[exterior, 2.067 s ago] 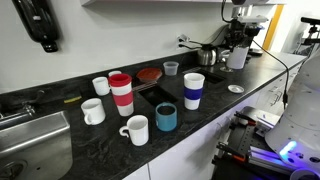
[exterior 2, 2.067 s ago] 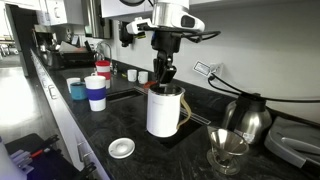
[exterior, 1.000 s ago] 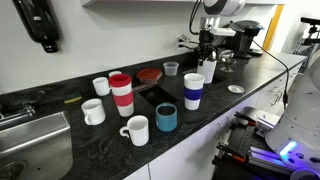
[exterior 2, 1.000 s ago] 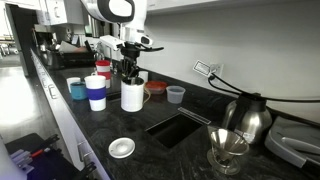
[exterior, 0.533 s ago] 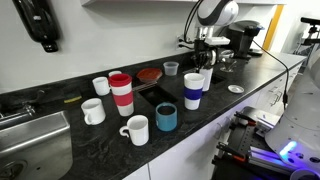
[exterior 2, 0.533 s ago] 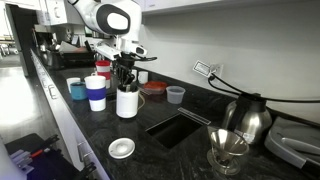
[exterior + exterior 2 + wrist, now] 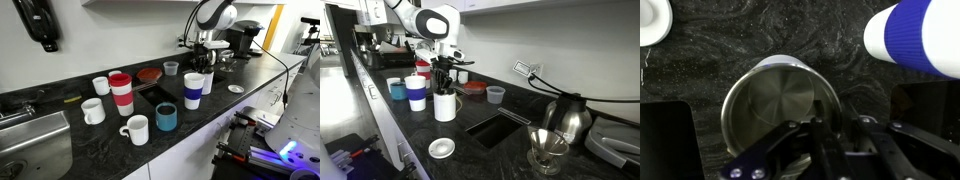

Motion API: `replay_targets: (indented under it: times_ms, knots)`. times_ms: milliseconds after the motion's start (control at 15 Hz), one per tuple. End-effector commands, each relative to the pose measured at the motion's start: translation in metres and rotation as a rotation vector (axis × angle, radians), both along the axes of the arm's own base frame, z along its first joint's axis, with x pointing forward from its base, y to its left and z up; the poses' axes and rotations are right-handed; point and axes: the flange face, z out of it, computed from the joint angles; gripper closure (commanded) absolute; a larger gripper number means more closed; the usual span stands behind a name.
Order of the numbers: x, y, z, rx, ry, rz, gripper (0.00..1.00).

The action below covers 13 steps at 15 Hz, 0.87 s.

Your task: Pick the white cup and move it left on the counter

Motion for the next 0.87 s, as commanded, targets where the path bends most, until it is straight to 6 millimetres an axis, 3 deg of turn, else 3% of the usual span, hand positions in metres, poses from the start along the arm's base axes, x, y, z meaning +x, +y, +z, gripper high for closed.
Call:
replay_targets:
  times_ms: [0, 267, 333, 533, 800]
  knots:
    - [-0.001, -0.001, 0.011, 0.051, 0.019, -0.036, 0.45]
    - [-0.01, -0.007, 0.045, 0.085, 0.004, -0.052, 0.18]
    - [-0.003, -0.004, 0.029, 0.049, -0.004, -0.04, 0.35]
    - [-0.01, -0.006, 0.048, 0.062, -0.009, -0.044, 0.18]
    - [-0.01, -0.006, 0.044, 0.063, -0.001, -0.044, 0.18]
